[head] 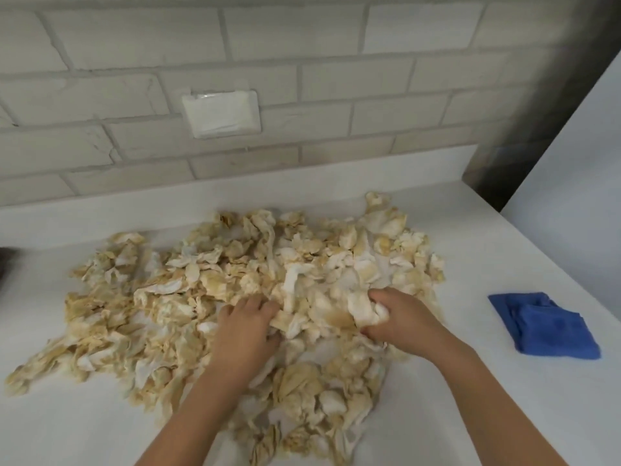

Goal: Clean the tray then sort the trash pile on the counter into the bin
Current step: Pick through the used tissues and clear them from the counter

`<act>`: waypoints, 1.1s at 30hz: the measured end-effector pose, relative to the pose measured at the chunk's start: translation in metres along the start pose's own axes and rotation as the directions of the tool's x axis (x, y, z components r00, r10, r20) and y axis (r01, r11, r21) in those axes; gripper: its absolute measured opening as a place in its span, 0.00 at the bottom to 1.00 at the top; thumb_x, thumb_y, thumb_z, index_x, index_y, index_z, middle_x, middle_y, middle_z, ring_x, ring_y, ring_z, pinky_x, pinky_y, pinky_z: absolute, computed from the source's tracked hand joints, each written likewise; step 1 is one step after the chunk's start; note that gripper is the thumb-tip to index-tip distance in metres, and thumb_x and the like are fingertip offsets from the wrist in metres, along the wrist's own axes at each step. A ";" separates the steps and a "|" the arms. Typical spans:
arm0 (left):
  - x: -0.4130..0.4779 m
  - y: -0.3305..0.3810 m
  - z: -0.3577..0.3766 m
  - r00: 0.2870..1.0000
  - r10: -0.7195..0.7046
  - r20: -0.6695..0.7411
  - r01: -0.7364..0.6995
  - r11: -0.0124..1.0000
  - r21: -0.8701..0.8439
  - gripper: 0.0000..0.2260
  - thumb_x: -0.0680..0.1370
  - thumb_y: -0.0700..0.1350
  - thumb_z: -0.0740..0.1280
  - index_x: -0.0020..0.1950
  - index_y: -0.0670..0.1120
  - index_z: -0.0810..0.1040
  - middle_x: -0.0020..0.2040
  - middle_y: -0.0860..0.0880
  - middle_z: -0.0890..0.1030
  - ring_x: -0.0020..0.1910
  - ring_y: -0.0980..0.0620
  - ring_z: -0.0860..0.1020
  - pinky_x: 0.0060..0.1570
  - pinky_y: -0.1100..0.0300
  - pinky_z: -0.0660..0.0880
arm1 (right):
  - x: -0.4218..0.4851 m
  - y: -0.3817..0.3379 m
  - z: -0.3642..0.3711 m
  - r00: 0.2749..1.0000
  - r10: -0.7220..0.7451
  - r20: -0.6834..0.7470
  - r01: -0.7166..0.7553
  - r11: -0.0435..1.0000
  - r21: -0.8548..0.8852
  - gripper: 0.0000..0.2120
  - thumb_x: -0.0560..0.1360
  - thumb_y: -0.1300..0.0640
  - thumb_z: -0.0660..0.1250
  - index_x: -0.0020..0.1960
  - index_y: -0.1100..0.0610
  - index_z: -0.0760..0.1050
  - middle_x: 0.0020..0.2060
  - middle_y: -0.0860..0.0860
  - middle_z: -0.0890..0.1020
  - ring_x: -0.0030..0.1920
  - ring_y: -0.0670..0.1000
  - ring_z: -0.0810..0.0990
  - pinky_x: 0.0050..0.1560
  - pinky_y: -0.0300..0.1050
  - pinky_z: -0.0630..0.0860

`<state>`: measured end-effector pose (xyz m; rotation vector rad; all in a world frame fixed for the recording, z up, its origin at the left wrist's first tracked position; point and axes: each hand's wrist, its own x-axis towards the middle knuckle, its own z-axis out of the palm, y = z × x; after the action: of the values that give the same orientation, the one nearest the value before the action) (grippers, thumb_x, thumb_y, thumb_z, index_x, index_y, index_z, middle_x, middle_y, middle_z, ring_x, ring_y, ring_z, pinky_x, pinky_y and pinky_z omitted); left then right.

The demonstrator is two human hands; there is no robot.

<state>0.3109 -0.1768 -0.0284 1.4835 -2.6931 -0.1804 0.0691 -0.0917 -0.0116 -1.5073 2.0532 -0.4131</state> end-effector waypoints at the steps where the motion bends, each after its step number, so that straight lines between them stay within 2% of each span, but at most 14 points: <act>1: -0.002 -0.005 0.002 0.999 -0.008 -0.034 0.008 1.000 -0.008 0.20 0.69 0.47 0.73 0.60 0.52 0.77 0.59 0.50 0.76 0.58 0.46 0.76 0.55 0.47 0.70 | -0.006 0.003 -0.002 0.999 -0.044 0.020 0.043 0.997 0.067 0.16 0.66 0.55 0.73 0.48 0.40 0.74 0.46 0.42 0.77 0.47 0.45 0.76 0.45 0.38 0.72; 3: -0.005 -0.016 0.005 0.993 -0.047 -0.104 0.041 0.998 -0.054 0.19 0.64 0.41 0.76 0.54 0.50 0.80 0.52 0.49 0.79 0.49 0.44 0.79 0.46 0.46 0.75 | -0.016 0.004 -0.005 0.990 -0.123 0.061 0.110 0.977 0.181 0.20 0.65 0.57 0.75 0.44 0.35 0.73 0.45 0.38 0.78 0.47 0.38 0.77 0.45 0.34 0.71; 5: -0.004 -0.024 0.006 0.986 -0.087 -0.142 0.073 0.992 -0.101 0.19 0.63 0.38 0.76 0.53 0.48 0.81 0.50 0.48 0.78 0.46 0.43 0.79 0.43 0.46 0.77 | -0.022 0.004 -0.008 0.979 -0.174 0.102 0.142 0.953 0.268 0.22 0.63 0.53 0.77 0.52 0.35 0.76 0.51 0.36 0.79 0.53 0.35 0.76 0.53 0.34 0.72; 7: -0.001 -0.028 0.005 0.982 -0.107 -0.158 0.084 0.985 -0.149 0.20 0.64 0.39 0.76 0.54 0.47 0.80 0.51 0.46 0.77 0.48 0.42 0.78 0.43 0.47 0.77 | -0.022 0.003 -0.021 0.978 -0.173 0.118 0.133 0.950 0.282 0.32 0.61 0.47 0.79 0.63 0.38 0.73 0.60 0.35 0.75 0.60 0.37 0.72 0.62 0.37 0.69; 9: 0.004 -0.023 0.001 0.989 -0.122 -0.086 0.105 0.978 -0.183 0.23 0.65 0.43 0.76 0.59 0.48 0.79 0.56 0.45 0.75 0.55 0.41 0.76 0.49 0.46 0.75 | -0.012 0.003 -0.046 0.994 -0.102 0.024 0.092 0.961 0.262 0.36 0.62 0.43 0.77 0.67 0.40 0.69 0.62 0.38 0.72 0.61 0.41 0.70 0.63 0.41 0.69; 13: 0.017 0.002 -0.032 0.964 -0.093 0.250 0.132 0.981 -0.145 0.34 0.70 0.53 0.70 0.73 0.54 0.60 0.74 0.48 0.56 0.74 0.45 0.54 0.71 0.45 0.54 | 0.038 0.012 -0.097 0.945 0.064 -0.322 0.015 0.972 0.236 0.25 0.68 0.42 0.73 0.62 0.48 0.74 0.56 0.44 0.77 0.50 0.47 0.77 0.54 0.46 0.76; 16: 0.040 0.033 -0.074 0.949 -0.047 0.313 0.095 0.986 -0.138 0.36 0.73 0.47 0.66 0.76 0.56 0.51 0.77 0.50 0.48 0.76 0.47 0.47 0.74 0.45 0.49 | 0.070 0.033 -0.112 0.926 0.162 -0.341 -0.031 0.932 0.361 0.16 0.71 0.48 0.72 0.56 0.53 0.78 0.49 0.51 0.81 0.36 0.49 0.78 0.39 0.41 0.74; 19: 0.083 0.077 -0.100 1.000 0.021 0.008 -0.019 0.976 -0.216 0.30 0.74 0.44 0.65 0.75 0.53 0.59 0.75 0.47 0.57 0.73 0.45 0.57 0.71 0.48 0.58 | 0.069 0.050 -0.114 0.896 0.203 -0.396 0.040 0.850 0.525 0.12 0.72 0.56 0.69 0.56 0.52 0.77 0.46 0.50 0.80 0.40 0.47 0.77 0.38 0.34 0.72; 21: 0.124 0.114 -0.103 0.986 0.039 -0.163 -0.097 0.925 -0.368 0.24 0.75 0.45 0.64 0.72 0.50 0.66 0.70 0.46 0.65 0.69 0.46 0.64 0.67 0.52 0.64 | 0.061 0.064 -0.108 0.861 0.217 -0.459 0.106 0.807 0.581 0.15 0.74 0.62 0.66 0.59 0.51 0.75 0.40 0.48 0.77 0.37 0.43 0.76 0.34 0.27 0.70; 23: 0.170 0.150 -0.087 0.992 0.077 -0.104 -0.113 0.904 -0.413 0.21 0.76 0.46 0.63 0.70 0.50 0.68 0.67 0.46 0.68 0.67 0.46 0.65 0.65 0.53 0.65 | 0.053 0.080 -0.098 0.810 0.234 -0.538 0.153 0.801 0.579 0.17 0.75 0.65 0.62 0.60 0.51 0.73 0.37 0.47 0.75 0.33 0.39 0.74 0.33 0.24 0.69; 25: 0.209 0.175 -0.055 0.991 0.129 0.044 -0.102 0.915 -0.389 0.22 0.77 0.50 0.64 0.71 0.51 0.66 0.67 0.45 0.67 0.68 0.45 0.65 0.65 0.52 0.66 | 0.046 0.096 -0.087 0.759 0.248 -0.602 0.161 0.824 0.543 0.15 0.77 0.64 0.60 0.60 0.49 0.72 0.37 0.47 0.75 0.31 0.39 0.73 0.33 0.26 0.69; 28: 0.242 0.188 -0.007 0.952 0.169 0.255 -0.079 0.941 -0.328 0.28 0.76 0.55 0.65 0.74 0.54 0.62 0.71 0.44 0.64 0.69 0.42 0.65 0.66 0.51 0.66 | 0.039 0.114 -0.071 0.751 0.248 -0.612 0.138 0.847 0.513 0.13 0.79 0.60 0.58 0.61 0.49 0.71 0.40 0.49 0.78 0.32 0.45 0.73 0.36 0.32 0.70; 30: 0.250 0.192 0.012 0.962 0.148 0.231 -0.082 0.958 -0.273 0.27 0.75 0.56 0.65 0.73 0.55 0.62 0.70 0.43 0.66 0.67 0.42 0.66 0.65 0.51 0.66 | 0.035 0.121 -0.063 0.800 0.243 -0.548 0.095 0.852 0.515 0.13 0.78 0.58 0.60 0.62 0.49 0.71 0.45 0.49 0.78 0.38 0.46 0.76 0.39 0.34 0.71; 33: 0.248 0.196 0.020 0.992 0.030 0.123 -0.001 0.974 -0.225 0.29 0.73 0.58 0.67 0.72 0.53 0.63 0.65 0.43 0.68 0.63 0.41 0.69 0.61 0.49 0.66 | 0.026 0.125 -0.051 0.868 0.173 -0.466 0.079 0.877 0.473 0.13 0.77 0.57 0.63 0.61 0.48 0.72 0.47 0.42 0.77 0.44 0.43 0.76 0.43 0.28 0.69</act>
<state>0.0124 -0.2810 -0.0230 1.4280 -2.6679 -0.5758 -0.0632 -0.0794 -0.0455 -1.1082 2.1230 -1.3071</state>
